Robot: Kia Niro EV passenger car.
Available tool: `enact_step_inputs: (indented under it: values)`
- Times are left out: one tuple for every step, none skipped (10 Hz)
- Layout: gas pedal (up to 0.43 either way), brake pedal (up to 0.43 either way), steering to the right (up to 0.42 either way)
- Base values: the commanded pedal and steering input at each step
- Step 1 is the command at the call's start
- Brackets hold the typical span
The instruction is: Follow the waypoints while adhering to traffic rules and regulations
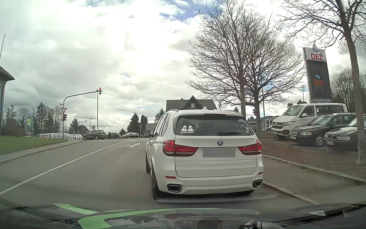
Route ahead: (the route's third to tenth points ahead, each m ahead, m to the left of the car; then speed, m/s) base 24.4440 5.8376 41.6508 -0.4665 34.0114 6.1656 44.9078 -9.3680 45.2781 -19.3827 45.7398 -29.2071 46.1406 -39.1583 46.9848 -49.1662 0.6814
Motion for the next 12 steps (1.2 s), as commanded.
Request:
enact_step_inputs:
  values:
    - [0.13, 0.0, -0.069]
    - [0.24, 0.0, -0.069]
    - [0.268, 0.0, -0.069]
    - [0.268, 0.0, -0.07]
    - [0.26, 0.0, -0.071]
    - [0.26, 0.0, -0.073]
    - [0.26, 0.0, -0.078]
    - [0.22, 0.0, -0.079]
    - [0.22, 0.0, -0.079]
    - [0.22, 0.0, -0.079]
    - [0.24, 0.0, -0.079]
    - [0.26, 0.0, -0.079]
